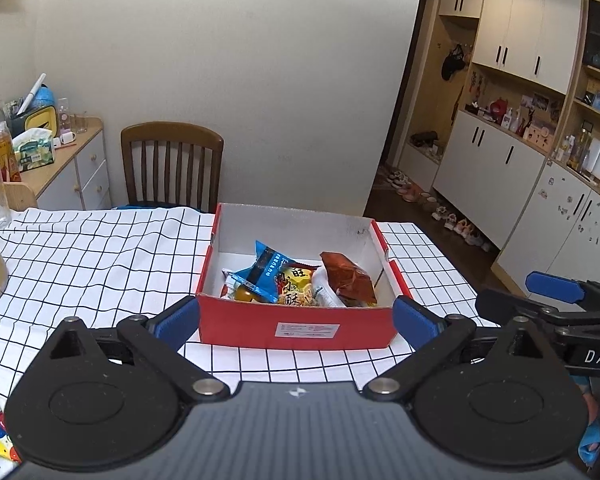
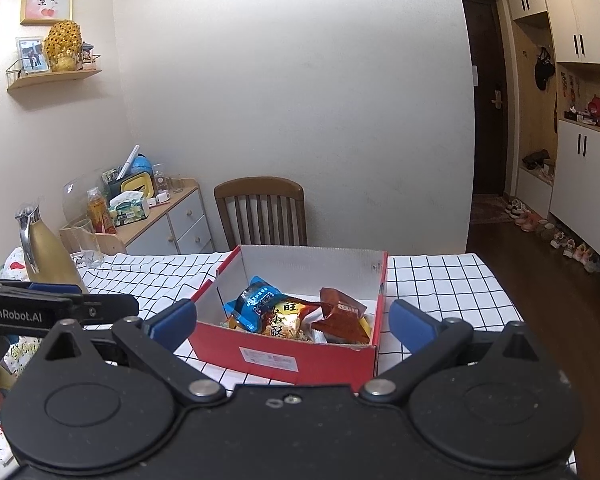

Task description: Organize snacks

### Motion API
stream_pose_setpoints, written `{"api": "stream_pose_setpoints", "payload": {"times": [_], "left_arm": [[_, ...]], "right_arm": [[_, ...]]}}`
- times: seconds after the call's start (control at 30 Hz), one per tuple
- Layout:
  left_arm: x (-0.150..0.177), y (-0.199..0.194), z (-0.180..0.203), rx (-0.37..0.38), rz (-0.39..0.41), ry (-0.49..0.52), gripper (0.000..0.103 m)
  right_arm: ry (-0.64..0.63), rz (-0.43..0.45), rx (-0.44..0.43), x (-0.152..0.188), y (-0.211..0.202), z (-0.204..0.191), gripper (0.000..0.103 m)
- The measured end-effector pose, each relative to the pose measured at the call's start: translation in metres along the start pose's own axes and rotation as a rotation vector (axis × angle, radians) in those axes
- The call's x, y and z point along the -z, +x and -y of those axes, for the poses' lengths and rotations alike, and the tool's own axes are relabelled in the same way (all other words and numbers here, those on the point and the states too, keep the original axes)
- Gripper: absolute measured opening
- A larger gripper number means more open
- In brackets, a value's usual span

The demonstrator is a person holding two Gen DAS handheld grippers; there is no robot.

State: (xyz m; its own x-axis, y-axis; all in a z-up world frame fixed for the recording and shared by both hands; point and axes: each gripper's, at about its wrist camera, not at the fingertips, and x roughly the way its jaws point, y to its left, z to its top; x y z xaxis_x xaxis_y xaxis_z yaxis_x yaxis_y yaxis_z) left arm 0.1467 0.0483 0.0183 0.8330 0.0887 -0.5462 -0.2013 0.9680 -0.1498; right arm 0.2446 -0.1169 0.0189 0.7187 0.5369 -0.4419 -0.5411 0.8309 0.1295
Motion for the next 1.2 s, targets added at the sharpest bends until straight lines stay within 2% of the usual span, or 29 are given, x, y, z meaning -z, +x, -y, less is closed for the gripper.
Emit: {"api": "stream_pose_setpoints", "payload": {"times": [1.2], "left_arm": [[0.0031, -0.001, -0.0012, 0.006, -0.013, -0.01, 0.103]], "right_arm": [[0.038, -0.028, 0.007, 0.0053, -0.0008, 0.001, 0.103]]}}
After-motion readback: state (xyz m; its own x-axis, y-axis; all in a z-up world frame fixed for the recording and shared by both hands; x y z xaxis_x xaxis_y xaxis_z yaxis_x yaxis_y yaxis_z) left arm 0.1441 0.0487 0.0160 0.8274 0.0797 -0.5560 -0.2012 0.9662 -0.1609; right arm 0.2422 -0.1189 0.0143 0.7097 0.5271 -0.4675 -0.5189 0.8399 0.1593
